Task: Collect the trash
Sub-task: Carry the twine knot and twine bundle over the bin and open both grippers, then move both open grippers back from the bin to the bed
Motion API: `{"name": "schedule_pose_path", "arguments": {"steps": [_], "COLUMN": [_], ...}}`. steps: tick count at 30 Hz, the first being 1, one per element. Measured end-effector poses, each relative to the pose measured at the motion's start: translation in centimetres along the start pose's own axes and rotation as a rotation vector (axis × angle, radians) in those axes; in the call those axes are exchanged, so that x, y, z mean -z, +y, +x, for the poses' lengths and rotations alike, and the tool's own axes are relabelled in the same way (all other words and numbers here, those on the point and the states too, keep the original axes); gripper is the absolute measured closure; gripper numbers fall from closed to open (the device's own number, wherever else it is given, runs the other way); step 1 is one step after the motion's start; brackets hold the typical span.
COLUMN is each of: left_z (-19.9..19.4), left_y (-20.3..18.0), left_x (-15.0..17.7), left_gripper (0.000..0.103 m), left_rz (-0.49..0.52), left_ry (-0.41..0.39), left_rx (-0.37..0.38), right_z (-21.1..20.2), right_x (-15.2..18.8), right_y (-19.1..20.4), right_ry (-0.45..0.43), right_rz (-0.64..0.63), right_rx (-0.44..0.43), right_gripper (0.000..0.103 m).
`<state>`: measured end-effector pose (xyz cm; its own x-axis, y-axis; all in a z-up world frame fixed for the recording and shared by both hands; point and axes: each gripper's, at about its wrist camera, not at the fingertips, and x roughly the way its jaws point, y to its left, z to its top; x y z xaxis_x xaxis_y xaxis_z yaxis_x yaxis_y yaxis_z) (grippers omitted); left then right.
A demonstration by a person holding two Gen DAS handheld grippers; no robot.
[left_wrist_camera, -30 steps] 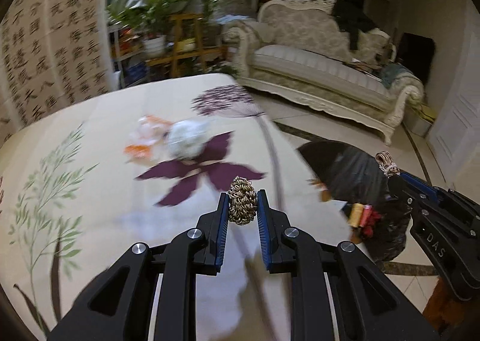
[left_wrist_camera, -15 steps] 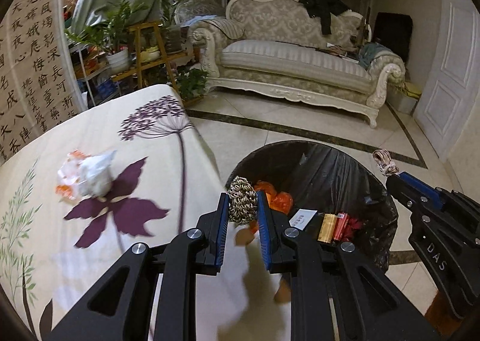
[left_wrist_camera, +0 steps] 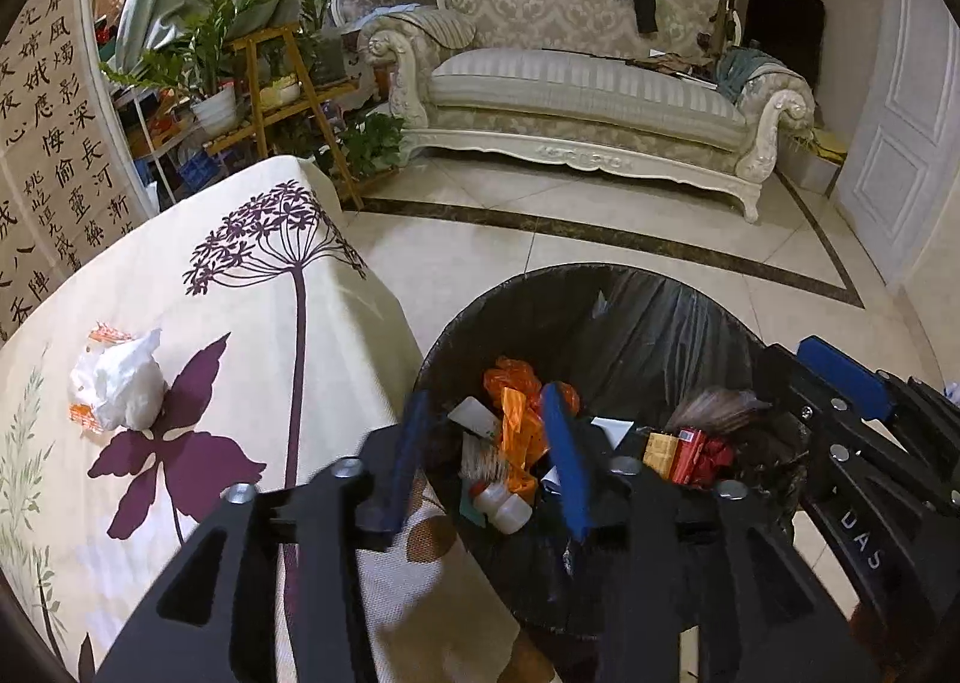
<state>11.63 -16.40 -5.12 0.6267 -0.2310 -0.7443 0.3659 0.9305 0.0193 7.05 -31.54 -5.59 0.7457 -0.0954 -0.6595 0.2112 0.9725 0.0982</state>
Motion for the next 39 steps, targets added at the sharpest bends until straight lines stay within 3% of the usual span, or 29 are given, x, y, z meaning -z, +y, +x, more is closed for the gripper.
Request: {"name": "schedule_pose_path", "arguments": {"steps": [8,10,13,31,39], "left_z": [0.0,-0.1,-0.2,-3.2,-5.7], "left_y": [-0.1,-0.1,-0.2,1.9,5.0], "left_x": [-0.1,-0.2,-0.2,0.1,0.8], "left_gripper": [0.044,0.042,0.039,0.029,0.028], "left_rz": [-0.004,0.0,0.004,-0.045,-0.091], "left_ry": [-0.011,-0.017,-0.022,-0.07,-0.101], "left_rx": [-0.006,-0.006,-0.002,0.047,0.011], "right_z": [-0.1,-0.2,-0.5,-1.1,-1.6], "right_x": [-0.1,-0.1,-0.1,0.1,0.0], "right_y": [-0.6,-0.7,-0.8,-0.6,0.7], "right_ry": [-0.003,-0.008,-0.016,-0.018,-0.02], "right_rz": [0.023,0.027,0.029,0.035,0.019], "right_rx": [0.012,0.017,0.022,0.019,0.005], "right_gripper": [0.072,0.065,0.064,0.062,0.055]}}
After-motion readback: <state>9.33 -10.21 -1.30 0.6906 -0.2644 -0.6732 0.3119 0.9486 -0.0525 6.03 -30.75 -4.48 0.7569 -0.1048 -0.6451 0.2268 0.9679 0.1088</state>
